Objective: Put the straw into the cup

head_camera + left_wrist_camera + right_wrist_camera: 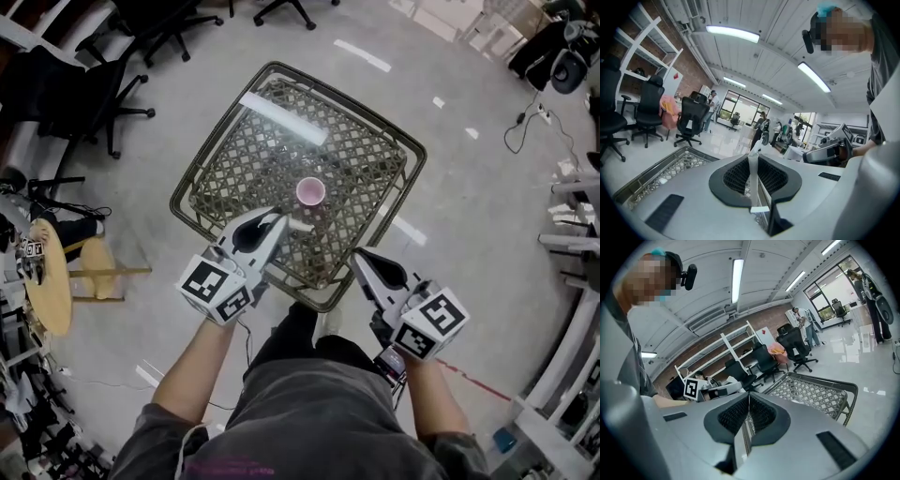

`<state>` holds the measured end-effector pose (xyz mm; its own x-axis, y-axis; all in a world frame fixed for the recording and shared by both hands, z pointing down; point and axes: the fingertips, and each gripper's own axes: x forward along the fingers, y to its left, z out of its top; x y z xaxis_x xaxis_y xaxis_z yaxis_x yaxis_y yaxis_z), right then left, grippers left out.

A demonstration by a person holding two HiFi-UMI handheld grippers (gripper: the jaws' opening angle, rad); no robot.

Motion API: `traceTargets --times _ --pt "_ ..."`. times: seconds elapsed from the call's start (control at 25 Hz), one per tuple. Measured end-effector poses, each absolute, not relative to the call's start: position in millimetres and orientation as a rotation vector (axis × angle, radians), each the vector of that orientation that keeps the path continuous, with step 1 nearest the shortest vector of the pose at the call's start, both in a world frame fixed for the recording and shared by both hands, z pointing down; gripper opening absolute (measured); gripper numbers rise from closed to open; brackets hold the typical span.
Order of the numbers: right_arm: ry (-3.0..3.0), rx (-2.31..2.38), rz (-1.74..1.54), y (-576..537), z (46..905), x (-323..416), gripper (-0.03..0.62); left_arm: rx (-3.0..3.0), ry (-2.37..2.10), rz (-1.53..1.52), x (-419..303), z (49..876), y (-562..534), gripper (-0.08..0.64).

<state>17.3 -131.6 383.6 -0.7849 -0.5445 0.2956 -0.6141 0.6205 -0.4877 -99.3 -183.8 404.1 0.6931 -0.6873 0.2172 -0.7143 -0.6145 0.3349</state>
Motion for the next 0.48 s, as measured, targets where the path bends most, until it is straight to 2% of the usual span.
traceTargets --times 0.48 --pt "-2.636 1.035 0.931 -143.3 408.6 21.8 0.014 2.527 -1.061 0.200 -101.8 451.2 -233.0 0.055"
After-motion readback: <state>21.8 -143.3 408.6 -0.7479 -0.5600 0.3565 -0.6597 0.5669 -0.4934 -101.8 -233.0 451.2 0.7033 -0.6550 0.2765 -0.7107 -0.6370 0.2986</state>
